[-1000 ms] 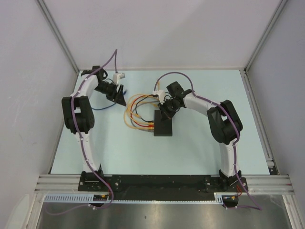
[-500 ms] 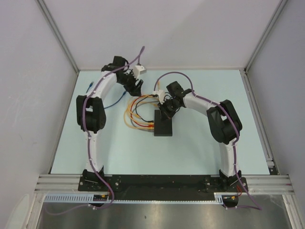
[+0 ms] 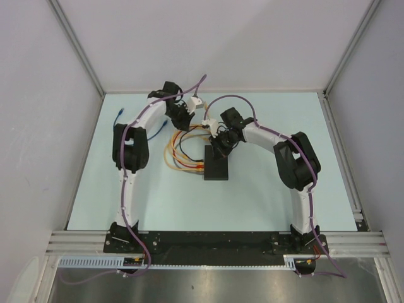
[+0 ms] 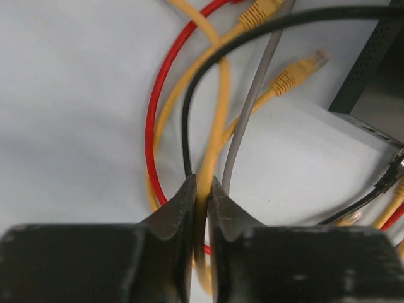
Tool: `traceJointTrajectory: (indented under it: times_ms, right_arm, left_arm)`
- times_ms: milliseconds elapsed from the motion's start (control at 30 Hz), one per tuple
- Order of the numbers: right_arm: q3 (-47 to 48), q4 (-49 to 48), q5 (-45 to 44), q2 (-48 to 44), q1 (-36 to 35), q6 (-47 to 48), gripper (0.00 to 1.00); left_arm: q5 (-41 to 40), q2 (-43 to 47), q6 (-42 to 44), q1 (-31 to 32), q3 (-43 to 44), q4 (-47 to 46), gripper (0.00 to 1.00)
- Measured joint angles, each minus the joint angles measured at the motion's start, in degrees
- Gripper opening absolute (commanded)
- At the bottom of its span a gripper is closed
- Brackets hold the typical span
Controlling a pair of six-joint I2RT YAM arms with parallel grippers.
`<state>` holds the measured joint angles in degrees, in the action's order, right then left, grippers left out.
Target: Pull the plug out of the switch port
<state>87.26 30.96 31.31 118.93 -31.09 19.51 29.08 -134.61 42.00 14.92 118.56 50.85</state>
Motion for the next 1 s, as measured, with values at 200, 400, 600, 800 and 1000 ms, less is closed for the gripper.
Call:
traceJointTrajectory:
  times_ms: [200, 400, 600, 800, 1000]
  right_arm:
    - [0.2, 0.17, 0.04, 0.15, 0.04, -0.39, 0.02]
    - [0.52, 0.5, 0.11, 0.37, 0.04, -0.44, 0.02]
    - [0.61, 0.61, 0.26, 0.44, 0.09, -0.44, 0.02]
    - [0.63, 0.61, 0.28, 0.44, 0.09, -0.42, 0.02]
    - [0.63, 0.61, 0.28, 0.46, 0.09, -0.44, 0.02]
  left_arm:
    - [1.9, 2.89, 2.95, -0.09, -2.32, 4.33, 0.02]
    - [8.57, 4.13, 9.29, -0.33, 1.09, 18.53, 0.0]
    - [15.34, 4.5, 13.64, -0.85, -1.25, 23.52, 0.0]
    - [17.86, 8.57, 14.47, -1.51, -7.06, 25.14, 0.0]
    - [22.23, 17.73, 13.68, -4.61, -9.35, 26.38, 0.0]
